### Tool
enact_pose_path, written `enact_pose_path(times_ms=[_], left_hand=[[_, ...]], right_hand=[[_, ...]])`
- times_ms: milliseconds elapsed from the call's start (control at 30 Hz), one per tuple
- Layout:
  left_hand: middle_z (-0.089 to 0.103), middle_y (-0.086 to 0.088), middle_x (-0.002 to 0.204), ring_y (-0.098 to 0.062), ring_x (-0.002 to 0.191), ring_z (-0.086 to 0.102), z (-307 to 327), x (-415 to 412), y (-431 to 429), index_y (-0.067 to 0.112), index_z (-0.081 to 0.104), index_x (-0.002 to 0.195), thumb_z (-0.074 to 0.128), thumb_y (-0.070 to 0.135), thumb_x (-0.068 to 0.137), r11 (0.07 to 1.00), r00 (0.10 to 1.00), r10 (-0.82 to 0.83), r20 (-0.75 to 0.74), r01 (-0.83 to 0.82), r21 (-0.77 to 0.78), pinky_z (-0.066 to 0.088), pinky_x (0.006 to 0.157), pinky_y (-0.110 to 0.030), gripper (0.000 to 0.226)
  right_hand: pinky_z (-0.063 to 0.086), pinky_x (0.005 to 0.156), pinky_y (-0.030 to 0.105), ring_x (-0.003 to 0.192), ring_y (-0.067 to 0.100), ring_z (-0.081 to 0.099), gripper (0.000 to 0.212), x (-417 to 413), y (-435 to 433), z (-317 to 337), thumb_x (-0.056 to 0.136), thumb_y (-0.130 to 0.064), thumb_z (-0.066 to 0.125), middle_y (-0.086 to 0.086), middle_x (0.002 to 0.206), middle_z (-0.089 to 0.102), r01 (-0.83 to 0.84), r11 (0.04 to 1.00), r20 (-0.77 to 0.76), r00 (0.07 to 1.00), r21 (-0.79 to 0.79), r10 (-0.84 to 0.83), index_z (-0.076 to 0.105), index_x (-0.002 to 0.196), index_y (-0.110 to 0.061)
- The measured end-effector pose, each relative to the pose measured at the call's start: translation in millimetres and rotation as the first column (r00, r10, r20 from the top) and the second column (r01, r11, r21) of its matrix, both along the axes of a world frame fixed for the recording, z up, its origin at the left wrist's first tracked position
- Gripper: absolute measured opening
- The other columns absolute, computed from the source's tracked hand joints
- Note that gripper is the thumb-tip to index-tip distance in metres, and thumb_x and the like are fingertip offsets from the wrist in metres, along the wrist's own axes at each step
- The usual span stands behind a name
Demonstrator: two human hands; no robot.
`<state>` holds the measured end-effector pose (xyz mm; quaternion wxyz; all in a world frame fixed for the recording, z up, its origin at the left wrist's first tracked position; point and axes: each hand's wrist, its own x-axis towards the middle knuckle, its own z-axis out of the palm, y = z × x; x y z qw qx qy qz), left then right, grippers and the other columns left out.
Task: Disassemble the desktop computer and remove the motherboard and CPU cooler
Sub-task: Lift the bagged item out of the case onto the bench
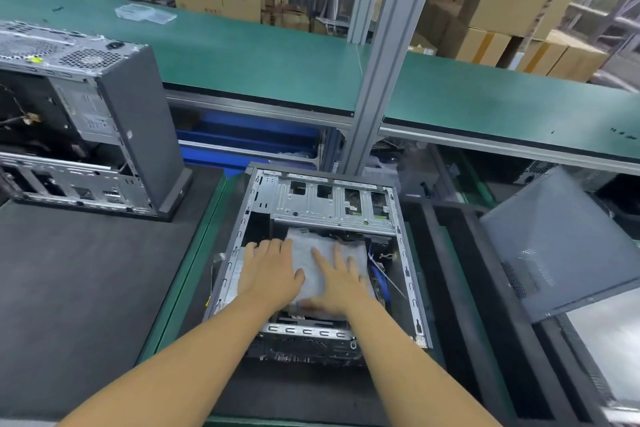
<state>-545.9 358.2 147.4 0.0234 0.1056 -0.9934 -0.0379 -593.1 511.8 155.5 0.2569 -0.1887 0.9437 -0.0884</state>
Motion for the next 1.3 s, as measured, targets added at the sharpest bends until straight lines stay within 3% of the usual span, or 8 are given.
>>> enact_pose_path(times_ms=[400,500,700,767,833,933,1133,1300], left_hand=[[0.066,0.007,0.107,-0.018,0.103,0.061,33.1,-40.3,-0.8,0.022,0.046,0.132,0.055,0.052,0.087,0.860,0.951,0.208,0.227,-0.289,0.420,0.033,0.094,-0.039,0.054],[0.062,0.012,0.101,-0.012,0.097,0.060,33.7,-39.8,5.0,0.020,0.046,0.136,0.065,0.045,0.090,0.599,0.978,0.193,0.085,-0.186,0.779,0.044,0.089,-0.034,0.056],[0.066,0.000,0.118,-0.012,0.088,0.071,56.9,-38.7,10.6,0.026,0.053,0.126,0.044,0.047,0.102,0.036,0.975,0.199,0.103,-0.112,0.993,0.051,0.071,-0.027,0.033],[0.061,0.004,0.127,-0.009,0.094,0.066,61.9,-36.8,4.3,0.037,0.053,0.127,0.050,0.042,0.101,0.148,0.985,0.164,0.060,-0.085,0.985,0.054,0.075,-0.028,0.027],[0.057,0.010,0.131,-0.012,0.107,0.063,62.6,-32.3,-6.6,0.042,0.045,0.138,0.064,0.041,0.094,0.220,0.997,0.067,0.049,-0.063,0.974,0.054,0.091,-0.037,0.048],[0.067,0.002,0.126,-0.025,0.110,0.068,67.8,-25.3,-23.4,0.035,0.047,0.138,0.080,0.046,0.079,-0.079,0.983,-0.036,0.178,-0.180,0.980,0.055,0.093,-0.046,0.069],[0.074,-0.008,0.113,-0.028,0.100,0.072,68.8,-4.1,-41.3,0.016,0.057,0.127,0.086,0.020,0.073,-0.272,0.979,0.139,0.152,-0.110,0.956,0.061,0.076,-0.042,0.061],[0.071,-0.007,0.117,-0.027,0.101,0.071,64.9,15.8,-67.2,0.025,0.060,0.119,0.094,0.027,0.061,-0.236,0.887,0.461,0.018,0.103,0.966,0.060,0.079,-0.044,0.068]], right_hand=[[0.043,0.104,0.044,0.125,0.018,0.049,0.049,-4.7,16.9,-2.1,0.087,-0.033,0.062,0.002,0.144,0.051,0.035,0.912,0.049,0.999,-0.409,-0.017,0.055,0.136,-0.028],[0.048,0.065,0.034,0.064,-0.004,0.054,0.013,-1.4,23.2,16.3,0.088,-0.025,0.052,-0.011,0.079,0.068,0.204,0.762,0.131,0.979,-0.615,-0.157,0.064,0.094,-0.027],[0.051,0.099,0.047,0.112,0.024,0.065,0.041,-8.3,36.1,41.0,0.089,-0.021,0.066,0.002,0.121,0.070,0.620,0.126,0.601,0.783,-0.774,-0.162,0.059,0.129,-0.025],[0.049,0.099,0.053,0.112,0.039,0.063,0.053,-13.0,37.0,48.7,0.081,-0.024,0.070,0.019,0.123,0.066,0.731,-0.041,0.732,0.681,-0.681,-0.016,0.058,0.132,-0.012],[0.049,0.095,0.051,0.107,0.040,0.063,0.058,-11.6,34.3,59.1,0.077,-0.032,0.071,0.025,0.124,0.064,0.801,-0.008,0.798,0.597,-0.599,0.084,0.063,0.128,-0.006],[0.041,0.104,0.055,0.112,0.042,0.061,0.059,-10.6,27.1,61.5,0.076,-0.040,0.068,0.028,0.128,0.061,0.837,0.039,0.827,0.531,-0.546,0.187,0.069,0.123,-0.005],[0.046,0.102,0.052,0.115,0.042,0.061,0.064,-9.4,-9.6,70.0,0.089,-0.051,0.048,0.025,0.128,0.062,0.821,0.167,0.838,0.531,-0.545,0.125,0.062,0.131,-0.005],[0.056,0.090,0.038,0.107,0.018,0.069,0.031,-2.9,-41.8,70.4,0.095,-0.036,0.063,0.002,0.121,0.071,0.487,0.410,0.556,0.829,-0.771,0.063,0.061,0.125,-0.028]])
